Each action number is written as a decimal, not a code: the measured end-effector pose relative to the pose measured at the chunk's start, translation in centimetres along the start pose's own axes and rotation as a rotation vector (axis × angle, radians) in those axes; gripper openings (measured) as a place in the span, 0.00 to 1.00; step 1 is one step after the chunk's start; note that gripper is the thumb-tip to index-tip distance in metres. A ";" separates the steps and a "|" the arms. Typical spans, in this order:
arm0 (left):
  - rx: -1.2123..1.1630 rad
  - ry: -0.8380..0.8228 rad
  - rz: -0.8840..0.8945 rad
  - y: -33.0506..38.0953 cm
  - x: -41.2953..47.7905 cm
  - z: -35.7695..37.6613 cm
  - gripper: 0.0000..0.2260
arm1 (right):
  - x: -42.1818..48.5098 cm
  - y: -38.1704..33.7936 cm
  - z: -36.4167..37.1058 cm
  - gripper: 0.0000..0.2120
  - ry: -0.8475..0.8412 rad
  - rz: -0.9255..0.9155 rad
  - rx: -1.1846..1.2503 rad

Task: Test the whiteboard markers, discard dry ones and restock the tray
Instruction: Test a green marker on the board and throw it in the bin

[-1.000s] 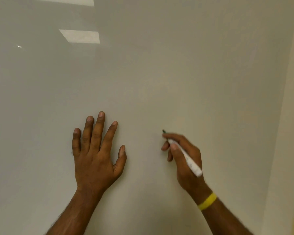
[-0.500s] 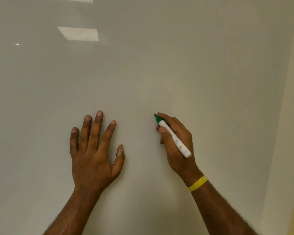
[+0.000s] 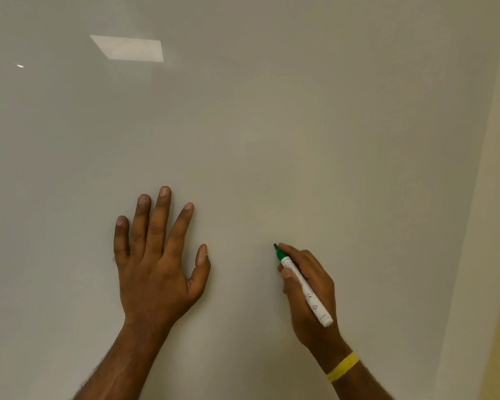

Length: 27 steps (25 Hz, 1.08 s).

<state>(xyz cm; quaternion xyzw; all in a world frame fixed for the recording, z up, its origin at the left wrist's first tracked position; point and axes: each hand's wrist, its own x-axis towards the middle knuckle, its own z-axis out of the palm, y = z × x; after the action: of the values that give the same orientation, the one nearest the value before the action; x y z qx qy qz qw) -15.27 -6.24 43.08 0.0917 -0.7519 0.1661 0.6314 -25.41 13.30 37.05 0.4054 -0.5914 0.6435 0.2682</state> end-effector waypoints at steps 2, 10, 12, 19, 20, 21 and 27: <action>-0.007 0.000 0.002 -0.1 -0.2 0.0 0.28 | -1.0 0.3 0.1 0.14 0.006 0.052 0.000; -0.004 -0.114 0.009 0.8 -3.3 -0.2 0.32 | -4.1 0.3 -0.8 0.15 -0.014 0.229 0.066; -0.027 -0.131 -0.016 1.0 -3.6 -0.4 0.33 | -4.4 -0.2 -0.9 0.15 0.021 0.305 0.188; -0.262 -0.314 0.070 4.4 -11.6 -1.5 0.32 | -10.3 0.6 -2.3 0.11 0.040 0.509 0.386; -0.298 -0.373 0.084 5.1 -13.6 -1.6 0.32 | -11.7 1.0 -2.5 0.11 0.031 0.553 0.389; -0.321 -0.424 0.100 5.8 -15.5 -1.8 0.32 | -12.9 1.3 -2.8 0.11 0.028 0.599 0.391; -0.399 -0.731 0.109 9.4 -25.3 -2.7 0.30 | -19.7 3.0 -5.2 0.07 0.015 0.809 0.314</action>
<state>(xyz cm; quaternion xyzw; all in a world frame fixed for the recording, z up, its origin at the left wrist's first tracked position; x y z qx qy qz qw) -11.33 1.63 17.40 -0.0196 -0.9476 0.0067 0.3187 -18.56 20.57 19.08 0.1720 -0.5956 0.7819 -0.0663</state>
